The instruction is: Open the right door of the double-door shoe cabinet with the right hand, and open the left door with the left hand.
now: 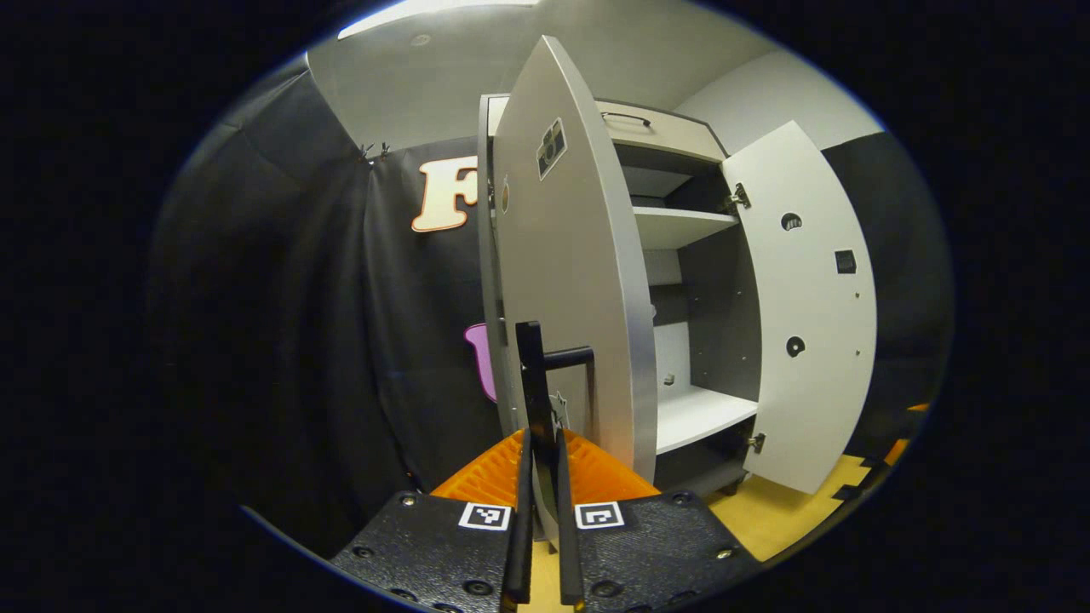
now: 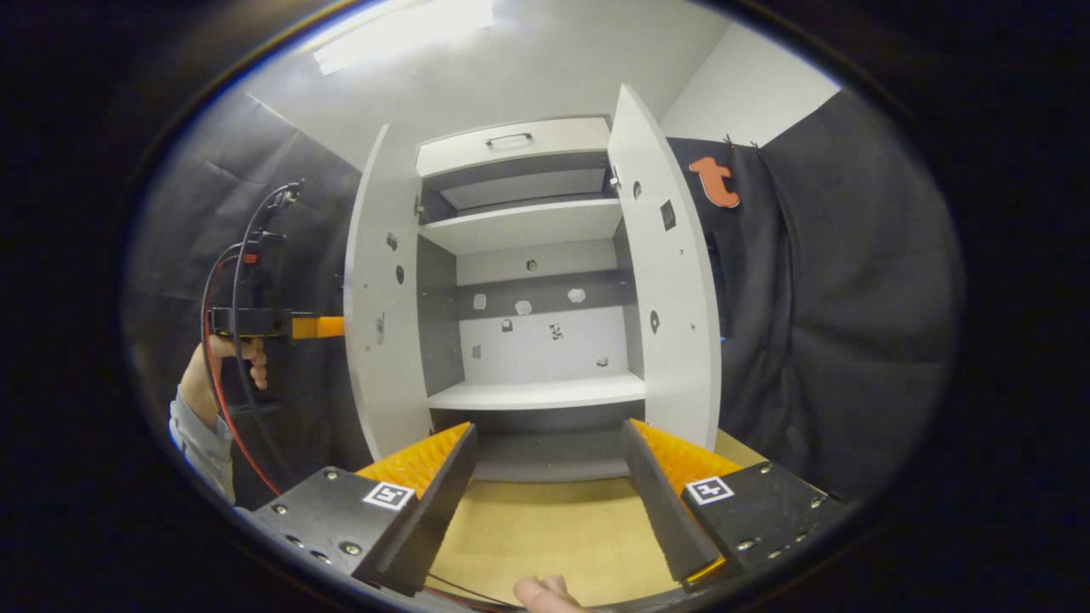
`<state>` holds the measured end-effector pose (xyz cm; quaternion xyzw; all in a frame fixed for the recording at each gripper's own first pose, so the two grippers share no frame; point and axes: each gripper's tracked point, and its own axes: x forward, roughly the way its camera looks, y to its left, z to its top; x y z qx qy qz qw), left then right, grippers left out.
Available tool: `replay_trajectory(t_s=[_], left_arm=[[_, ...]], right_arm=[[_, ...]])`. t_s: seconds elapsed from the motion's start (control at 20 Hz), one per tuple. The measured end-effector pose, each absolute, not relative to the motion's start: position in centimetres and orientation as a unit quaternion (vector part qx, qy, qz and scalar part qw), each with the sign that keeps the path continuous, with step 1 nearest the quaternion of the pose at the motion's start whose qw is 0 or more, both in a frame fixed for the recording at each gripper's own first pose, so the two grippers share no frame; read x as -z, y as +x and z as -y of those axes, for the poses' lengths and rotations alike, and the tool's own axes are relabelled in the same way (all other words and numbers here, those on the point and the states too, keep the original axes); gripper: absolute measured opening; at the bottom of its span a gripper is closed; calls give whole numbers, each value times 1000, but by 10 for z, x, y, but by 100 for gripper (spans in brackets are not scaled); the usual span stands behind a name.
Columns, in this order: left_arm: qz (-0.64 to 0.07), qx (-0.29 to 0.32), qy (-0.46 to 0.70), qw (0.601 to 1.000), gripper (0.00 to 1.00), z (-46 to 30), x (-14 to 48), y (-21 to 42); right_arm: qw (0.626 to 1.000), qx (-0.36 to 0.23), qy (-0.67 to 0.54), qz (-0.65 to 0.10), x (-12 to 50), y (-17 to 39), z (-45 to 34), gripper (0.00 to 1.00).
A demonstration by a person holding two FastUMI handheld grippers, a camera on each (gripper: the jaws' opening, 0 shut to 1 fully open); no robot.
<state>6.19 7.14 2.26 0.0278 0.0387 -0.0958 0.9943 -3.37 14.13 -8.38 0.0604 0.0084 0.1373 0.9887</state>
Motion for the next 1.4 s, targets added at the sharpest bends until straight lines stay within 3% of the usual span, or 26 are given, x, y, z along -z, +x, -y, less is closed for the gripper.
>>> replay_trajectory(t_s=[0.15,0.4,1.05,1.3,1.4], left_arm=[[-39,51,36,997,8,-104,-21,68],[-40,86,-18,995,0,-108,-20,66],[-34,39,-16,999,4,-112,-23,38],[-36,18,-14,999,55,-114,-25,9],[-36,10,-11,999,68,-113,-26,1]], right_arm=[[988,-143,59,-13,88,-32,-149,100],[988,-139,59,-21,92,-27,-153,96],[991,-111,75,-14,87,-24,-126,96],[992,-102,79,-12,86,-22,-116,100],[992,-102,78,-14,86,-21,-115,96]])
